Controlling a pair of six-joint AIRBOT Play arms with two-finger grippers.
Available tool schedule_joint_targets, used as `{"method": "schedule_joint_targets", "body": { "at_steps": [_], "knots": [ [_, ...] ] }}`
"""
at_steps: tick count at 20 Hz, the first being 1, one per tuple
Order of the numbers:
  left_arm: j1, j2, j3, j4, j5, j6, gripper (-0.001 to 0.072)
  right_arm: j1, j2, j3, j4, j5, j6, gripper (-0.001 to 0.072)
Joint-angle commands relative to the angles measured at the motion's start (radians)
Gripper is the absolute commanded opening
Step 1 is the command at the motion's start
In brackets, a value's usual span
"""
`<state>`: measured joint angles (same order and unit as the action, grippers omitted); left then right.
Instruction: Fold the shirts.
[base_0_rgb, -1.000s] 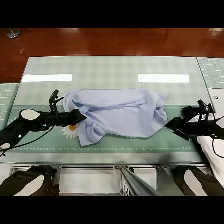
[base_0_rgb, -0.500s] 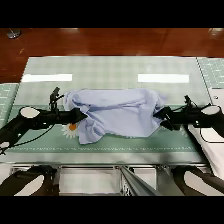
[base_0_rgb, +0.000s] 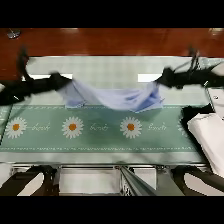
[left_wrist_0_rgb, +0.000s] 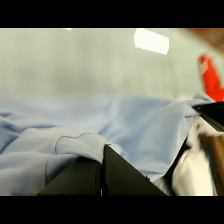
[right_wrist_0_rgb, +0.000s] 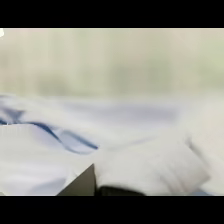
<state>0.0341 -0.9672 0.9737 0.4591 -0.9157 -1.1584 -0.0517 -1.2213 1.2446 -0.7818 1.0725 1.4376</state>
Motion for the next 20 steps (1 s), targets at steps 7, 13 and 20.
{"method": "schedule_joint_targets", "body": {
  "at_steps": [7, 13, 20],
  "knots": [
    [0.067, 0.179, 0.947, 0.531, -0.209, -0.206, 0.0021, 0.03, 0.465, 0.607, -0.259, 0.23, 0.021, 0.0017],
    [0.067, 0.403, 0.97, 0.827, -0.311, -0.227, 0.0021, 0.029, 0.693, 0.607, -0.391, 0.314, 0.09, 0.0017],
    [0.067, 0.383, 0.709, 0.795, -0.409, -0.227, 0.0022, 0.029, 0.697, 0.319, -0.307, 0.425, 0.116, 0.0018]
  ]
}}
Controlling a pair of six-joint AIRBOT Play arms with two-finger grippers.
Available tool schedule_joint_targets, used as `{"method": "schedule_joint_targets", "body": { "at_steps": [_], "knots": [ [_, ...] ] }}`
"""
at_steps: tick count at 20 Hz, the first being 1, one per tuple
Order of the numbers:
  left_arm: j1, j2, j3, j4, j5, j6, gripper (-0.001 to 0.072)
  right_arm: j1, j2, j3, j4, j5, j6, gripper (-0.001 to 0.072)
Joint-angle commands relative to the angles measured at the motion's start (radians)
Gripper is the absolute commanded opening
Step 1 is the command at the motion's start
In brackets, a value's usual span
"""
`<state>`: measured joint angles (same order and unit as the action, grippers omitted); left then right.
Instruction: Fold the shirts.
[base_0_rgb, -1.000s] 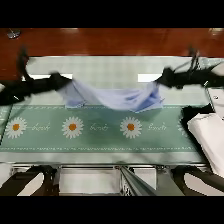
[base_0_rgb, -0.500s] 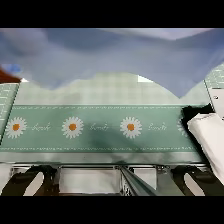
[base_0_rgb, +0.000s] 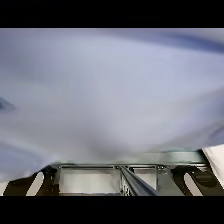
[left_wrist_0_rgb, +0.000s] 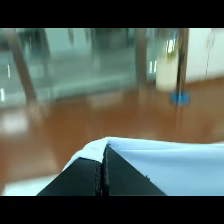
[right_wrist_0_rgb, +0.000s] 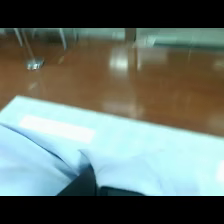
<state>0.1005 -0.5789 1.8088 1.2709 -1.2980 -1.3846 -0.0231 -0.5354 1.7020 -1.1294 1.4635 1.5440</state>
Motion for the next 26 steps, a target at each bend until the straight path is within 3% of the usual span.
{"method": "schedule_joint_targets", "body": {
  "at_steps": [1, 4, 7, 10, 13, 16, 17, 18, 19, 21, 23, 24, 26],
  "knots": [
    [0.001, -0.022, -0.209, -0.042, -0.026, -0.001, 0.0022, 0.0, 0.01, -0.232, 0.064, 0.013, -0.003, 0.0018],
    [0.0, -0.099, -0.432, -0.068, 0.032, 0.002, 0.0022, 0.0, -0.009, -0.526, 0.074, -0.174, -0.018, 0.0018],
    [-0.008, -0.229, -0.584, -0.068, 0.159, 0.003, 0.0022, 0.0, -0.148, -0.711, 0.078, -0.406, -0.03, 0.0018],
    [-0.033, -0.399, -0.611, -0.095, 0.245, 0.002, 0.0023, 0.0, -0.39, -0.722, 0.146, -0.575, -0.043, 0.0018],
    [-0.083, -0.539, -0.609, -0.102, 0.418, -0.001, 0.0023, 0.0, -0.624, -0.665, 0.275, -0.726, -0.09, 0.0018],
    [-0.115, -0.638, -0.599, -0.207, 0.514, -0.002, 0.0023, -0.017, -0.847, -0.497, 0.348, -0.716, -0.075, 0.0019],
    [-0.116, -0.66, -0.598, -0.263, 0.519, -0.002, 0.0056, -0.031, -0.9, -0.451, 0.398, -0.694, -0.071, 0.0075],
    [-0.115, -0.675, -0.599, -0.294, 0.518, -0.002, 0.0311, -0.051, -0.94, -0.413, 0.452, -0.665, -0.071, 0.0396],
    [-0.114, -0.68, -0.599, -0.294, 0.507, -0.006, 0.0698, -0.075, -0.961, -0.389, 0.491, -0.625, -0.075, 0.0641],
    [-0.073, -0.677, -0.584, -0.224, 0.389, -0.005, 0.0704, -0.154, -0.962, -0.35, 0.48, -0.478, -0.089, 0.0634],
    [0.009, -0.676, -0.578, -0.097, 0.171, -0.023, 0.0703, -0.279, -0.937, -0.331, 0.396, -0.233, -0.121, 0.0633],
    [0.063, -0.675, -0.604, -0.05, 0.051, -0.045, 0.0701, -0.33, -0.916, -0.333, 0.29, -0.117, -0.133, 0.0633],
    [0.168, -0.646, -0.766, -0.045, -0.092, -0.102, 0.07, -0.373, -0.827, -0.42, -0.076, 0.039, -0.136, 0.0632]
  ]
}}
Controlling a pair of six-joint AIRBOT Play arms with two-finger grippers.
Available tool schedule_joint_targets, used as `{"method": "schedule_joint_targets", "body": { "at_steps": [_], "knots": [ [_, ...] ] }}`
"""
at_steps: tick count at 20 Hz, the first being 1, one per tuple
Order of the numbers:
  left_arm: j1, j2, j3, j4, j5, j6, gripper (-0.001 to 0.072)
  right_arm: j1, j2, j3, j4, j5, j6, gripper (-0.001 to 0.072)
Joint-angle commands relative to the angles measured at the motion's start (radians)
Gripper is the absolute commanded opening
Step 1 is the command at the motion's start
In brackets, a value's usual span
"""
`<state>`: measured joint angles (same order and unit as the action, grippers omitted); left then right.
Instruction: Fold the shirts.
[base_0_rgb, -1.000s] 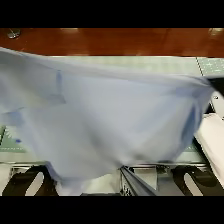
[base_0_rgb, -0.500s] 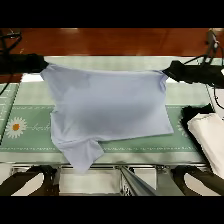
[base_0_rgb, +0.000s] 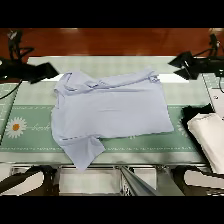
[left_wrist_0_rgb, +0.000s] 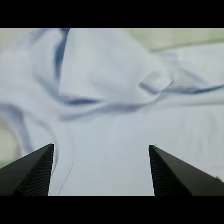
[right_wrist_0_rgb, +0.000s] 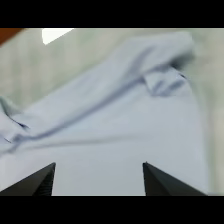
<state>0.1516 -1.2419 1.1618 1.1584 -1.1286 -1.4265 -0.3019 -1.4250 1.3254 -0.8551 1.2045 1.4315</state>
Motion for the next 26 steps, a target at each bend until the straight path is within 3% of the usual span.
{"method": "schedule_joint_targets", "body": {
  "at_steps": [1, 2, 5, 8, 12, 17, 18, 20, 21, 22, 24, 26],
  "knots": [
    [0.158, 0.051, -0.228, 0.063, -0.27, -0.058, 0.07, -0.104, 0.141, -0.148, -0.48, 0.276, 0.005, 0.0632],
    [0.2, 0.095, -0.337, 0.061, -0.254, -0.039, 0.07, -0.13, 0.229, -0.271, -0.48, 0.192, 0.048, 0.0632],
    [0.357, 0.25, -0.617, -0.029, -0.159, -0.021, 0.07, -0.171, 0.512, -0.637, -0.208, -0.037, 0.024, 0.0631],
    [0.449, 0.308, -0.77, -0.212, -0.146, 0.031, 0.07, -0.171, 0.681, -0.83, -0.012, -0.091, -0.016, 0.0631],
    [0.446, 0.305, -0.807, -0.213, -0.123, 0.027, 0.07, -0.171, 0.709, -0.895, -0.031, -0.077, -0.024, 0.0631],
    [0.446, 0.305, -0.856, -0.299, -0.056, 0.12, 0.0685, -0.171, 0.709, -0.898, -0.047, -0.082, -0.026, 0.0631],
    [0.446, 0.305, -0.861, -0.315, -0.032, 0.135, 0.06, -0.171, 0.709, -0.898, -0.055, -0.094, -0.025, 0.0631],
    [0.446, 0.305, -0.861, -0.333, -0.015, 0.169, 0.0333, -0.171, 0.696, -0.898, -0.108, -0.132, 0.015, 0.0631],
    [0.446, 0.305, -0.861, -0.352, -0.019, 0.2, 0.0116, -0.171, 0.679, -0.898, -0.159, -0.14, 0.049, 0.0631],
    [0.446, 0.306, -0.861, -0.385, -0.024, 0.239, 0.0023, -0.171, 0.654, -0.898, -0.241, -0.14, 0.105, 0.0631],
    [0.446, 0.306, -0.86, -0.475, -0.03, 0.296, 0.0023, -0.171, 0.59, -0.898, -0.331, -0.114, 0.168, 0.0631],
    [0.446, 0.307, -0.86, -0.551, -0.031, 0.332, 0.0022, -0.171, 0.534, -0.898, -0.259, -0.09, 0.113, 0.0631]
  ]
}}
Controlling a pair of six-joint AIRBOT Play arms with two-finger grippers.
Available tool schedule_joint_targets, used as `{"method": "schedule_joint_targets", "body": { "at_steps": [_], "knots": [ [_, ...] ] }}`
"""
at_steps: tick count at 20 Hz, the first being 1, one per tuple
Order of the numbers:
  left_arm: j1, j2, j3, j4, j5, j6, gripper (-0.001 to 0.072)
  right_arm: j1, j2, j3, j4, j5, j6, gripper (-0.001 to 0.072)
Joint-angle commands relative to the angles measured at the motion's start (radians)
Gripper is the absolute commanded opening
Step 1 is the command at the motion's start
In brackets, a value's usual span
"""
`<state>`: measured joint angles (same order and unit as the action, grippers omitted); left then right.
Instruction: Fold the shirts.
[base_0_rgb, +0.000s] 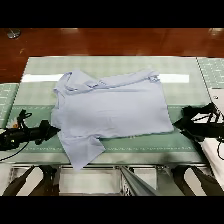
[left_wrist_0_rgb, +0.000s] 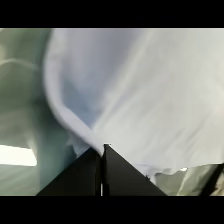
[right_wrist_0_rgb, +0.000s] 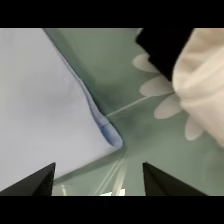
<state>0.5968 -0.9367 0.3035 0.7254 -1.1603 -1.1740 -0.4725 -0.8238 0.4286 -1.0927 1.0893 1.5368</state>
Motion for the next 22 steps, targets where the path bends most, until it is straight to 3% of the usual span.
{"method": "schedule_joint_targets", "body": {
  "at_steps": [1, 5, 10, 11, 12, 13, 17, 19, 20, 22],
  "knots": [
    [0.001, 0.002, -0.002, -0.136, 0.001, 0.09, 0.0023, 0.0, -0.088, -0.001, 0.016, 0.022, -0.008, 0.0631],
    [0.001, 0.002, -0.002, -0.135, 0.004, 0.111, 0.0023, 0.018, -0.165, 0.002, 0.183, -0.05, -0.065, 0.0631],
    [0.001, 0.002, -0.002, -0.135, 0.008, 0.112, 0.0023, 0.182, -0.306, 0.066, 0.226, -0.151, -0.054, 0.0614],
    [0.001, 0.002, -0.002, -0.135, 0.009, 0.111, 0.0022, 0.204, -0.335, 0.09, 0.224, -0.15, -0.036, 0.0483],
    [0.001, 0.002, 0.0, -0.136, 0.009, 0.112, 0.0023, 0.224, -0.365, 0.121, 0.224, -0.14, -0.048, 0.0125],
    [0.001, 0.002, 0.004, -0.141, 0.009, 0.111, 0.0023, 0.244, -0.383, 0.151, 0.225, -0.131, -0.071, 0.0018],
    [-0.016, 0.036, 0.153, -0.376, -0.016, 0.114, 0.002, 0.288, -0.377, 0.465, 0.228, -0.001, -0.082, 0.0017],
    [-0.124, 0.076, 0.333, -0.528, 0.1, 0.083, 0.0018, 0.311, -0.366, 0.739, 0.219, 0.03, -0.053, 0.0017],
    [-0.19, 0.087, 0.471, -0.5, 0.151, 0.059, 0.0019, 0.323, -0.361, 0.891, 0.205, 0.044, -0.041, 0.0017],
    [-0.27, 0.092, 0.776, -0.302, 0.17, -0.041, 0.0018, 0.339, -0.329, 1.165, 0.119, 0.093, -0.011, 0.0017]
  ]
}}
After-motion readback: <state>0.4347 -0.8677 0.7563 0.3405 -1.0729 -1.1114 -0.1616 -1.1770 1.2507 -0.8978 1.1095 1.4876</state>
